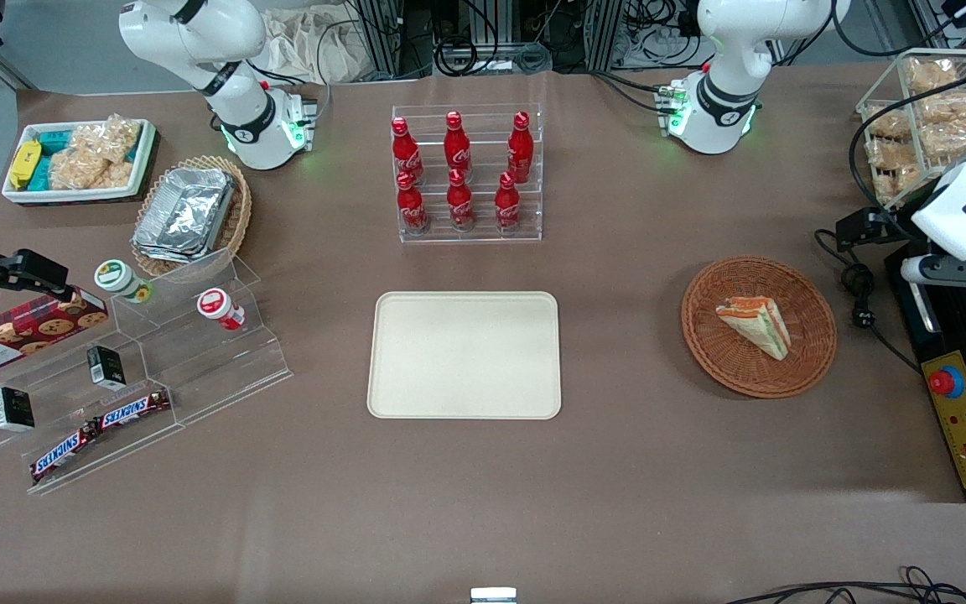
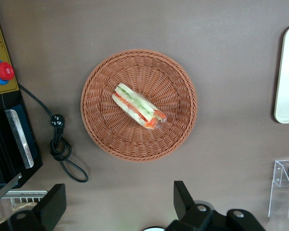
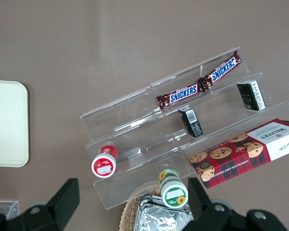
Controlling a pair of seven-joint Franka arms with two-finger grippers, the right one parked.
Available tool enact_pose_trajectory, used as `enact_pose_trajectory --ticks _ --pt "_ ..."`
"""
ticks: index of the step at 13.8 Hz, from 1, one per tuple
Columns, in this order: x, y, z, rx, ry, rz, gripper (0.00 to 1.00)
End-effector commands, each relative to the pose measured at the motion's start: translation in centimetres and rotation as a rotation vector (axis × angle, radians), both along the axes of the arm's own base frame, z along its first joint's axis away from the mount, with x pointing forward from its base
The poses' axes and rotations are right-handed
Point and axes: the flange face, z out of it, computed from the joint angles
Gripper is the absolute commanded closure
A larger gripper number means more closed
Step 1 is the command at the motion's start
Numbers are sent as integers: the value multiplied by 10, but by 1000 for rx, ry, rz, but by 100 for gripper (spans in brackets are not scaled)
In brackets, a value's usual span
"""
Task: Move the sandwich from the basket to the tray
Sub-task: 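Move the left gripper down over the wrapped sandwich in the wicker basket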
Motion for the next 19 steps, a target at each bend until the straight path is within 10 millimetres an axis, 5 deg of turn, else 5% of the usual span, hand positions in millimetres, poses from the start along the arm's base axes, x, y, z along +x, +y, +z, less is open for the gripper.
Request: enact_pose_trajectory --ticks 1,3,5,9,14,19 --pt "10 -13 -1 15 24 10 0" --pt "16 -13 8 15 12 16 0" --pt "21 -14 -4 13 58 90 0" --pt "21 -8 -39 128 76 760 0" --pt "4 -6 -152 141 29 999 0" --pt "-14 -6 -226 123 -47 1214 0"
